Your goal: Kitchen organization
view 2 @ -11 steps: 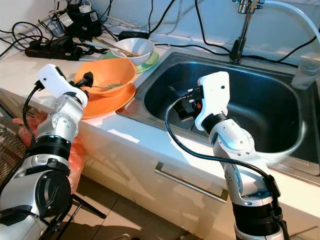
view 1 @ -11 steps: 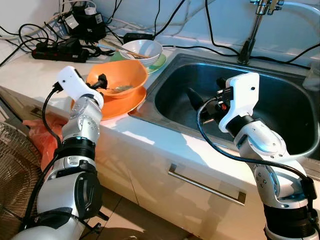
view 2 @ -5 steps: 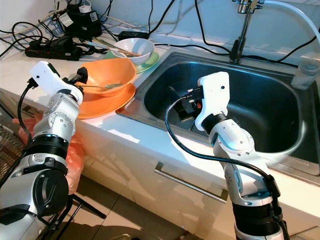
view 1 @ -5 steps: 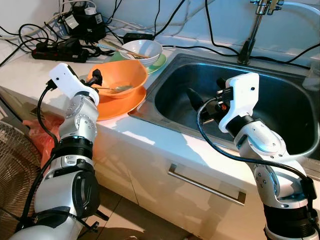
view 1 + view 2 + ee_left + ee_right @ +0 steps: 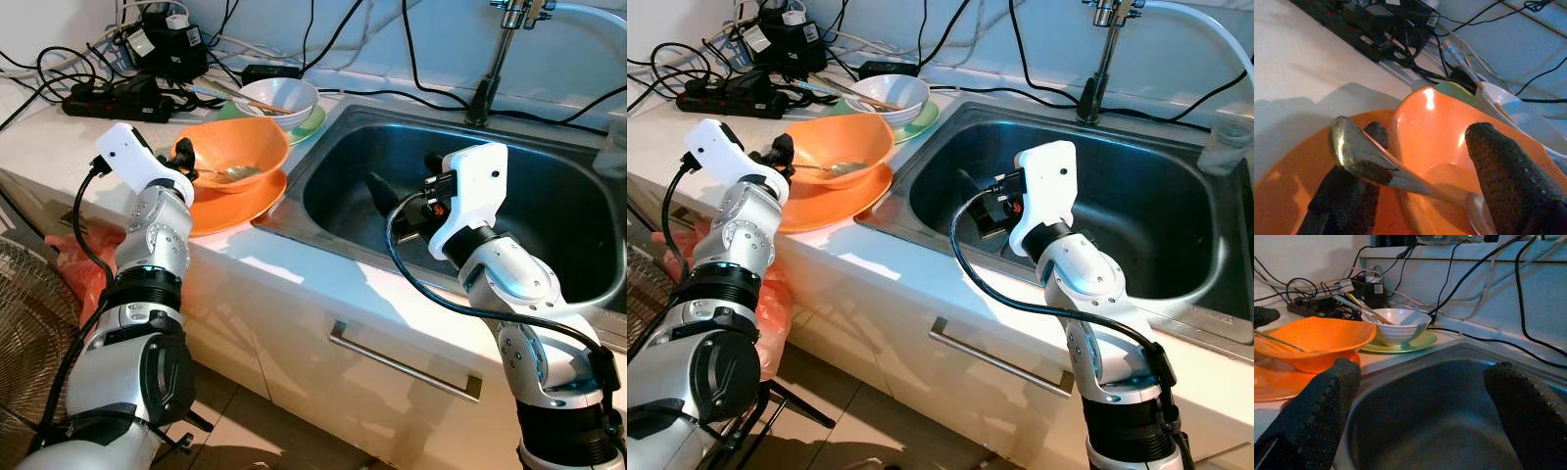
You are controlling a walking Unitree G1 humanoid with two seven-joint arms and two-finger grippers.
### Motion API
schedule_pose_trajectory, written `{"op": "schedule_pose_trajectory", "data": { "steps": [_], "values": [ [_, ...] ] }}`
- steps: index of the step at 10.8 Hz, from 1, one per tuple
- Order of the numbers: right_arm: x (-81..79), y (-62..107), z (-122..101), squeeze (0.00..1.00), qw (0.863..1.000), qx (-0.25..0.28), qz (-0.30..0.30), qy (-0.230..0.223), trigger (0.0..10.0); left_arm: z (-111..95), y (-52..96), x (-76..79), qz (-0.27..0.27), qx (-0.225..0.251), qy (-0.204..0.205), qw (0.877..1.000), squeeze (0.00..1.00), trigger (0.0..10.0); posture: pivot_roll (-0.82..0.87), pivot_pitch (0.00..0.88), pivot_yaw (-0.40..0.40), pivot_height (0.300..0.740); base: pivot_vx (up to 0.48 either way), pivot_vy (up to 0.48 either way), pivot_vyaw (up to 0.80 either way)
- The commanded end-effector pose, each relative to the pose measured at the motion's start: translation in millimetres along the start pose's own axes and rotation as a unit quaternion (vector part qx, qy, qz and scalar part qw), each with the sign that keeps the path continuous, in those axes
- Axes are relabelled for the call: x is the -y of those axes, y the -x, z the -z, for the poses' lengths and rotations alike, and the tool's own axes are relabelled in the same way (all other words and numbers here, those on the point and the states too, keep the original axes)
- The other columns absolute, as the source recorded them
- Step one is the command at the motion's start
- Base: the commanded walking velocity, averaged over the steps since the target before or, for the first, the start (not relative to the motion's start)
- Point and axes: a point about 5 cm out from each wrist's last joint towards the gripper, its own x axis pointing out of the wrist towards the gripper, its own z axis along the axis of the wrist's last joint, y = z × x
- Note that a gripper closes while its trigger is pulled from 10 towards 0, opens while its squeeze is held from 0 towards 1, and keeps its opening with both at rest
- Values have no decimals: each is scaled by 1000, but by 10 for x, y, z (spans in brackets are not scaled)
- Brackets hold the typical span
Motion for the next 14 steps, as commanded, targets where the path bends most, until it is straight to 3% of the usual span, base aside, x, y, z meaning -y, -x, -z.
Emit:
{"op": "schedule_pose_trajectory", "data": {
  "steps": [1, 6, 14],
  "values": [
    [6, 6, 2, 0, 1000, 3, 2, 0, 10000, -82, -20, 34, 6, 13, -5, 1000, 0, 0, -90, 0, 82, 740, 0, 0, 0],
    [-288, 115, 73, 0, 990, -25, -135, -29, 10000, -74, -15, 36, 8, 15, -9, 1000, 0, 0, -87, 0, 78, 740, 0, 0, 0],
    [-327, 154, 83, 0, 986, -34, -157, -31, 10000, -115, -19, 74, 16, 22, -5, 1000, 0, 0, -89, 0, 78, 740, 0, 0, 0]
  ]
}}
